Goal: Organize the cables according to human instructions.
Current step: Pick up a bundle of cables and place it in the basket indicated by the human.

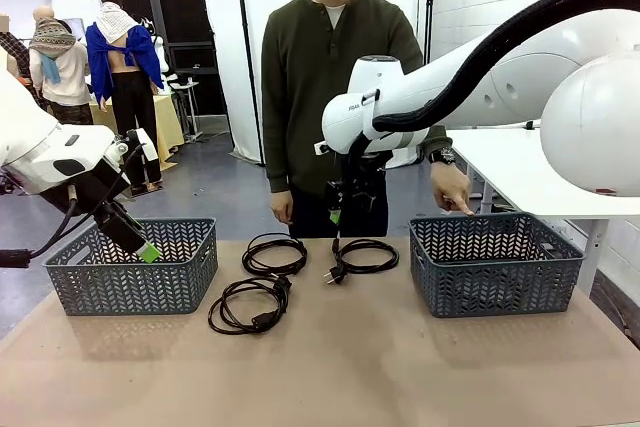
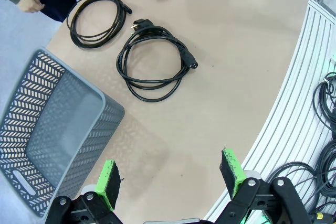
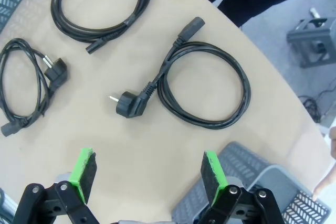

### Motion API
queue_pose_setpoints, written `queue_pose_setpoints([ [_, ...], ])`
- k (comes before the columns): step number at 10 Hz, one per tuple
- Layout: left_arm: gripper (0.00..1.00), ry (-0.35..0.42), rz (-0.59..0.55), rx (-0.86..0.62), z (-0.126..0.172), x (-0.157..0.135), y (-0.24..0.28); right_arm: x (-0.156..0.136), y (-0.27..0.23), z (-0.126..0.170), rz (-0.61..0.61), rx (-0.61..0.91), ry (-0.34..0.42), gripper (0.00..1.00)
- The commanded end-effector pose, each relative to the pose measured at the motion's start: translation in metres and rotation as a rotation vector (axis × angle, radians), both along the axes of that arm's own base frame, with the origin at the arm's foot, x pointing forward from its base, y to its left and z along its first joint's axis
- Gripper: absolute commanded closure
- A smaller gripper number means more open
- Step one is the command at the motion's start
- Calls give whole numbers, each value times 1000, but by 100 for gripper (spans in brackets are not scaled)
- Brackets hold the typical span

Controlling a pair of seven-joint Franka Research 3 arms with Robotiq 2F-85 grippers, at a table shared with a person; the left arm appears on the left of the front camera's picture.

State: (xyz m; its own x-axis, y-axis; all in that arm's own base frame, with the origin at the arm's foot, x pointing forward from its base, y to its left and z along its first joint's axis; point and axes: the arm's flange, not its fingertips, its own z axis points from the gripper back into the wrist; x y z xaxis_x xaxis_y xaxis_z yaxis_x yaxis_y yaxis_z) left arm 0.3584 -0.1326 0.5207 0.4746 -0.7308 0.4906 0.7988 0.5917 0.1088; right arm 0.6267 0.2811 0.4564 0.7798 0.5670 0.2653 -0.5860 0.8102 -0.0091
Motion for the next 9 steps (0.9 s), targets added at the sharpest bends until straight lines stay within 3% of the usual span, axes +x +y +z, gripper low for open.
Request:
queue_pose_setpoints([
  [1, 0, -12, 2, 0, -1, 2, 1, -4, -4, -1, 4, 6, 6, 0],
  [5, 0, -12, 2, 0, -1, 2, 1, 0, 0, 0, 0, 0, 0, 0],
  [9, 0, -12, 2, 0, -1, 2, 1, 17, 18, -25, -143, -23, 38, 0],
])
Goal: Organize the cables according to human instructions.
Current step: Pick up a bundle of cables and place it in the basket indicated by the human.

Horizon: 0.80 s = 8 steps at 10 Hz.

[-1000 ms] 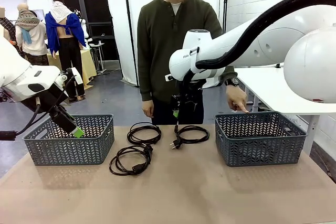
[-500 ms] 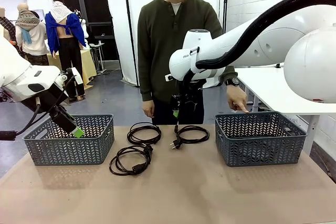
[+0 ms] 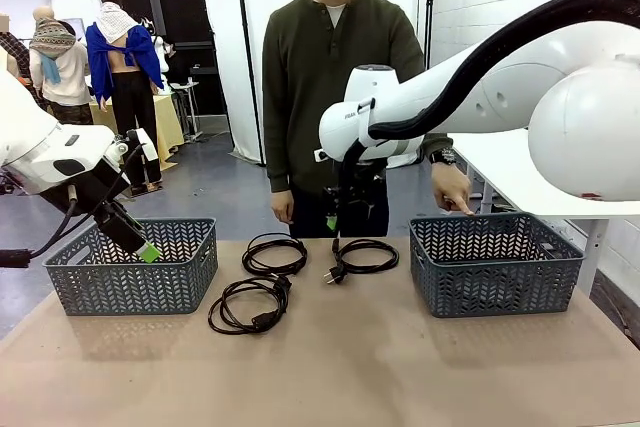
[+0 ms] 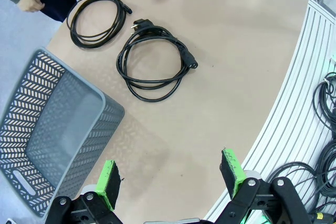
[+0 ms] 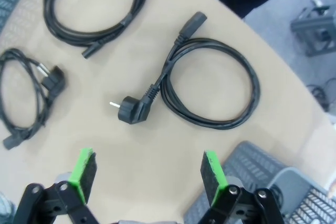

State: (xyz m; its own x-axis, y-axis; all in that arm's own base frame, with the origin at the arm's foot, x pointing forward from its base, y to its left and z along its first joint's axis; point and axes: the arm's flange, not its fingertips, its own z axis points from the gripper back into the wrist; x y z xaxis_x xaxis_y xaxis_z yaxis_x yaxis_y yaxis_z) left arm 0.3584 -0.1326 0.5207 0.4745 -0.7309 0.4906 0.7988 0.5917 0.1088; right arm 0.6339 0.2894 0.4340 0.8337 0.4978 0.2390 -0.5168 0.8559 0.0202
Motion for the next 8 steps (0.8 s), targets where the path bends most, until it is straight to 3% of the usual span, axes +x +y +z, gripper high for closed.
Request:
queue_pose_setpoints([
  [1, 0, -12, 2, 0, -1, 2, 1, 12, 13, -11, -93, -42, 8, 0],
  [8, 0, -12, 2, 0, -1, 2, 1, 49, 17, -59, -242, -65, 93, 0],
])
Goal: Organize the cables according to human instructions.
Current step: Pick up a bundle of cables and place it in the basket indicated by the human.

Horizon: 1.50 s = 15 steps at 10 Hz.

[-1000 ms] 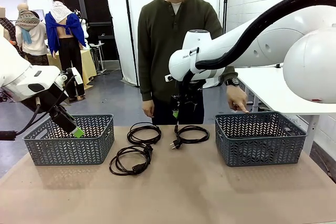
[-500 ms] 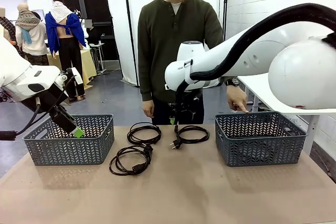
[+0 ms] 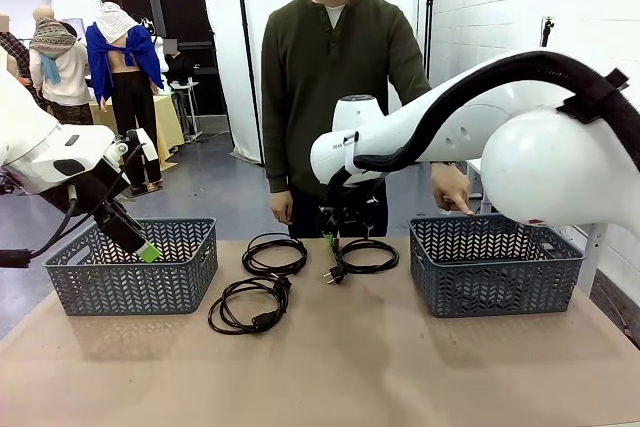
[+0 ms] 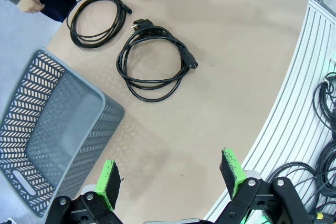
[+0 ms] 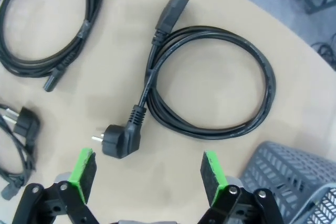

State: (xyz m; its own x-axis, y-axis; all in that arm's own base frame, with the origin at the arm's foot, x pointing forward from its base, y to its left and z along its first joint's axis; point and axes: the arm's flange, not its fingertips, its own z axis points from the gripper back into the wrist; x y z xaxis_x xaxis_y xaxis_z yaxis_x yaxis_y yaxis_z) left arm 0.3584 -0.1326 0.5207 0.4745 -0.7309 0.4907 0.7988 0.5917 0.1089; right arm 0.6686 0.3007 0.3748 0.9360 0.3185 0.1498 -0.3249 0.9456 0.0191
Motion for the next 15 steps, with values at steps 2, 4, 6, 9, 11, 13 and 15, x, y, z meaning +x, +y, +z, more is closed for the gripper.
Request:
queue_pose_setpoints([
  [2, 0, -12, 2, 0, -1, 2, 1, 19, 5, -7, -43, -44, 38, 0],
  [4, 0, -12, 2, 0, -1, 2, 1, 9, -2, -10, -11, -15, 30, 0],
  [6, 0, -12, 2, 0, -1, 2, 1, 9, -2, -10, -11, -15, 30, 0],
  [9, 0, -12, 2, 0, -1, 2, 1, 9, -2, -10, -11, -15, 30, 0],
  [11, 0, -12, 2, 0, -1, 2, 1, 11, 5, -14, -31, -31, 35, 0],
  [13, 0, -12, 2, 0, -1, 2, 1, 13, 9, -17, -61, -21, 44, 0],
  [15, 0, -12, 2, 0, -1, 2, 1, 19, 12, -20, -86, -26, 51, 0],
])
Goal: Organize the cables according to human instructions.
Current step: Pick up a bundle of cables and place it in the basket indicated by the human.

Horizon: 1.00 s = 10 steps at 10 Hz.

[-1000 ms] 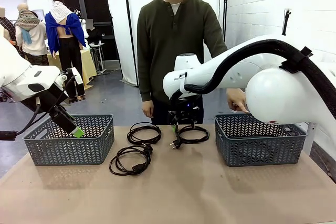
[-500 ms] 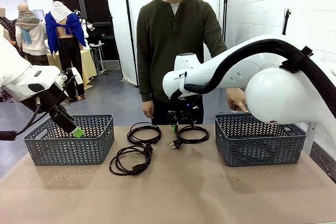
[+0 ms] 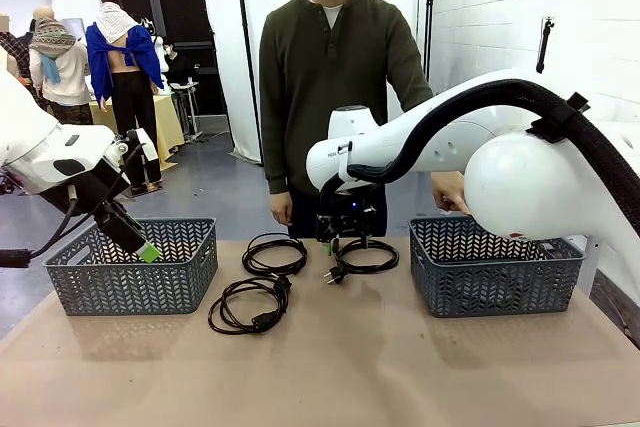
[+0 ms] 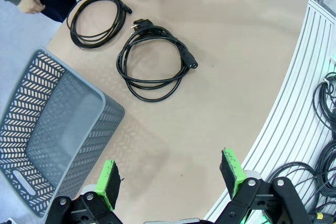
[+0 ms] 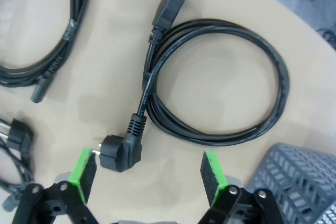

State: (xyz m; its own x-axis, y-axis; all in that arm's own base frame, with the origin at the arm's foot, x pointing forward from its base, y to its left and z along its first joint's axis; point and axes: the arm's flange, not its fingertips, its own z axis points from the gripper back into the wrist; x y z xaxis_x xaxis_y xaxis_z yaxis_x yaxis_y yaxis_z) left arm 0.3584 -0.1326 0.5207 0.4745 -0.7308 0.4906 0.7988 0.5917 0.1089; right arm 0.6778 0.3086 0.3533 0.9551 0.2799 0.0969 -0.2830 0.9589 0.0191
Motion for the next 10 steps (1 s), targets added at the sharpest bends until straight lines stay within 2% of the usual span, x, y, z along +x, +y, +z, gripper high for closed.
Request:
queue_pose_setpoints([
  [1, 0, -12, 2, 0, -1, 2, 1, 14, 4, -1, -57, -24, -2, 0],
  [5, 0, -12, 2, 0, -1, 2, 1, 28, 5, -13, -118, -44, -18, 0],
  [10, 0, -12, 2, 0, -1, 2, 1, 40, 4, -29, -142, -67, 11, 0],
])
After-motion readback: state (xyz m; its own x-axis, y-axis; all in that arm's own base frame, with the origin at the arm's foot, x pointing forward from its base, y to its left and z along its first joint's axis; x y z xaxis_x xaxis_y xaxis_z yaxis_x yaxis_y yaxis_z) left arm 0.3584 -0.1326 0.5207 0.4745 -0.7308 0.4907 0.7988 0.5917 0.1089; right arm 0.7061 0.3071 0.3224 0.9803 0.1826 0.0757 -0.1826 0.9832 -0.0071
